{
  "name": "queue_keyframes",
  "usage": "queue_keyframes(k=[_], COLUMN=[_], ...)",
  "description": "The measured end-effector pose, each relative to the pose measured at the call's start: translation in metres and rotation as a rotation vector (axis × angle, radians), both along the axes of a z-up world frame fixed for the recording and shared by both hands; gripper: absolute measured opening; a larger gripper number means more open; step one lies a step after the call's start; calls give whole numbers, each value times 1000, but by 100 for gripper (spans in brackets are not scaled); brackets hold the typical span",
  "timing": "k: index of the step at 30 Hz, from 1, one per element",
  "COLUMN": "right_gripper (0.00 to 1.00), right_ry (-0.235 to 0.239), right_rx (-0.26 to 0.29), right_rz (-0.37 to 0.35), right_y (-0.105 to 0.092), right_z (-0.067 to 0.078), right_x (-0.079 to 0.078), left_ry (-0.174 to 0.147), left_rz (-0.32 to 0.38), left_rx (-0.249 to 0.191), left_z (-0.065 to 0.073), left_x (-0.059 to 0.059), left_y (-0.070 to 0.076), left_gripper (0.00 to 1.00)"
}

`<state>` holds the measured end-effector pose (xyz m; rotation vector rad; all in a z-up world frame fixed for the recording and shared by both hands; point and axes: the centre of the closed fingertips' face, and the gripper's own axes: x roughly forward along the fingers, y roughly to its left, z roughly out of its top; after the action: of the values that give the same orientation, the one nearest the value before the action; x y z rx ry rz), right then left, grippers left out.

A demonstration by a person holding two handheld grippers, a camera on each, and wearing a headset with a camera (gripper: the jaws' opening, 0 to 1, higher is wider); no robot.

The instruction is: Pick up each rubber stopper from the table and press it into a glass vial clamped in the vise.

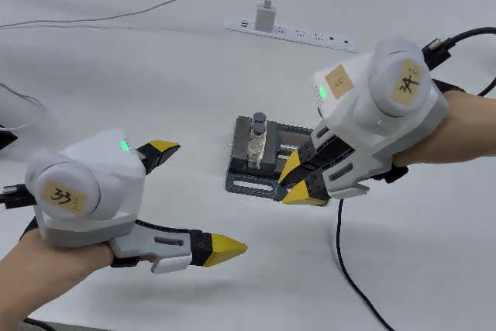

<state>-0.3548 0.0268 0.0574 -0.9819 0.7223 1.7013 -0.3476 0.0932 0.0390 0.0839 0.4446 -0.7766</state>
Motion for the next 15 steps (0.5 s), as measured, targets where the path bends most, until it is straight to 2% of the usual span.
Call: queue_keyframes(k=[6,9,10,14,15], right_gripper=[6,6,6,5,5], right_ry=[-48,-76,-126,-168,-195], right_rx=[-10,-10,-20,-57,-70], right_rz=[20,32,52,117,146], right_y=[4,8,9,13,15], right_z=[2,4,3,-2,-4], right_x=[25,36,48,56,61], left_ry=[8,28,29,33,36], left_rz=[11,14,16,17,18], left_rx=[-1,-1,0,6,3], left_z=[-2,-7,-8,-11,-11], left_x=[1,0,0,0,0], left_y=[5,7,8,8,8], left_gripper=[99,99,99,99,99])
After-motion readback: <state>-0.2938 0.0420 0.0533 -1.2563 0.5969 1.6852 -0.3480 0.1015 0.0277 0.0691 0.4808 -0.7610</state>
